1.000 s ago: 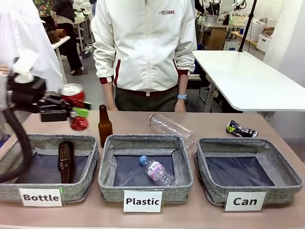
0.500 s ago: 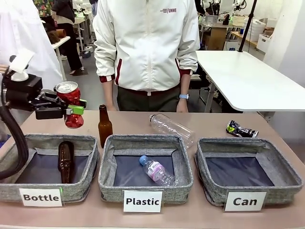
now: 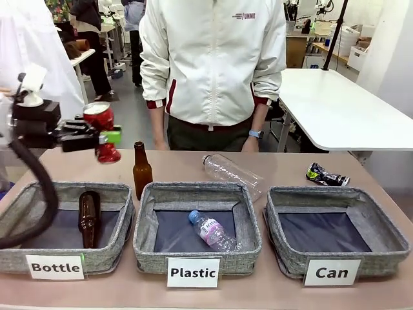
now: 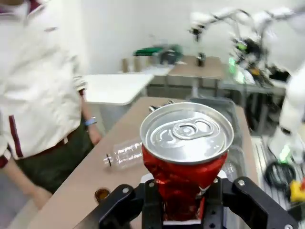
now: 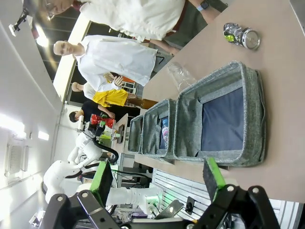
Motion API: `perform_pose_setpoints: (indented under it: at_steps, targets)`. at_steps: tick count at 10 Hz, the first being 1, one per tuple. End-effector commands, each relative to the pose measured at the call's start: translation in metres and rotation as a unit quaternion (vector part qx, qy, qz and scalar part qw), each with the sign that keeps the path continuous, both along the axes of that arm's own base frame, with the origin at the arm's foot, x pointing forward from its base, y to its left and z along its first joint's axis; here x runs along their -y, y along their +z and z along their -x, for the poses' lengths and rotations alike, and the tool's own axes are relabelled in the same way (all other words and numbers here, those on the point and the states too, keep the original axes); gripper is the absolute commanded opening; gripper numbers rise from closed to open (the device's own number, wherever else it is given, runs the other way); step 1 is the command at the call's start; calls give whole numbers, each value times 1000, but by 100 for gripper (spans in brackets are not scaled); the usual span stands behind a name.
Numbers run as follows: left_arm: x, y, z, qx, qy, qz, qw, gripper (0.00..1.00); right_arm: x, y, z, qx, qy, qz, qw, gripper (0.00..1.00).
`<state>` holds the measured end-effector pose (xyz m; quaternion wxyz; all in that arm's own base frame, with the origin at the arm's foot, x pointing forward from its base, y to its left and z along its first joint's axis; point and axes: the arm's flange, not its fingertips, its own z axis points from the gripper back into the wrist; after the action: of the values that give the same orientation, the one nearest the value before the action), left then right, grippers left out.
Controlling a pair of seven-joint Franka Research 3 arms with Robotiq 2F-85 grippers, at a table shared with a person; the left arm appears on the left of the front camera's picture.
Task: Sort the can waste into the basket.
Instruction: Pick up the can waste from the table and place it in the right Fabric basket.
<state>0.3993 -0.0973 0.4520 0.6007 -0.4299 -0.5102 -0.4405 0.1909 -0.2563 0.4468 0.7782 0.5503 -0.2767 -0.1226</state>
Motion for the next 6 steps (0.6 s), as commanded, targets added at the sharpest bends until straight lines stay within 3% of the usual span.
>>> perform_pose_setpoints:
  at_steps: [1,2,3,4,6]
  targets:
    - [115,47,32,-24,81,0,996,31,1,2,-1,18,0,-1,1000,100]
    - [158,51,42,-5,59,-67,996,31,1,2,-1,18,0,-1,1000,100]
    - [195,57,48,13,-33,-113,993,31,1,2,-1,18,0,-1,1000,100]
    - [237,69,44,33,-89,-165,982,31,1,2,-1,18,0,-1,1000,100]
    - [329,91,31,35,-175,-244,953,31,1,2,-1,18,0,-1,1000,100]
